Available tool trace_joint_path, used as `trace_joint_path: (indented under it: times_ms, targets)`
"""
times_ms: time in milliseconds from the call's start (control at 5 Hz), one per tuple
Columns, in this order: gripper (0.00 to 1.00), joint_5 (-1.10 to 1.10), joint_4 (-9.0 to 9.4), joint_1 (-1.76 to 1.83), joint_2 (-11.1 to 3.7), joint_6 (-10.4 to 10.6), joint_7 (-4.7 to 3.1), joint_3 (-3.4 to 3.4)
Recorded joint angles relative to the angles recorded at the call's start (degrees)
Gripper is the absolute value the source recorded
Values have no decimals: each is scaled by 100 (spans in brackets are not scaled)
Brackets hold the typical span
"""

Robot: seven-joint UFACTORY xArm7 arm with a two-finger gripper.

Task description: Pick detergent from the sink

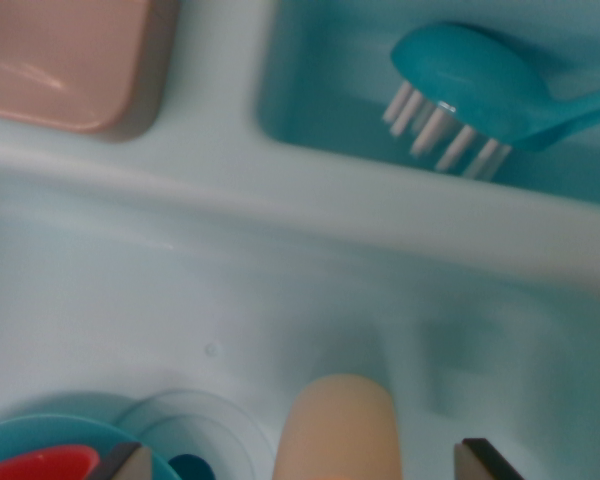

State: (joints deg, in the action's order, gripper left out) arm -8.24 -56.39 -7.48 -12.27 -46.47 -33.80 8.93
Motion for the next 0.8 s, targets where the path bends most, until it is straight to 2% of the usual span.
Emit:
trace_joint_path:
  times_ms: [200,800]
  targets:
    - [100,0,0,0,0,0,0,0]
    - [100,0,0,0,0,0,0,0]
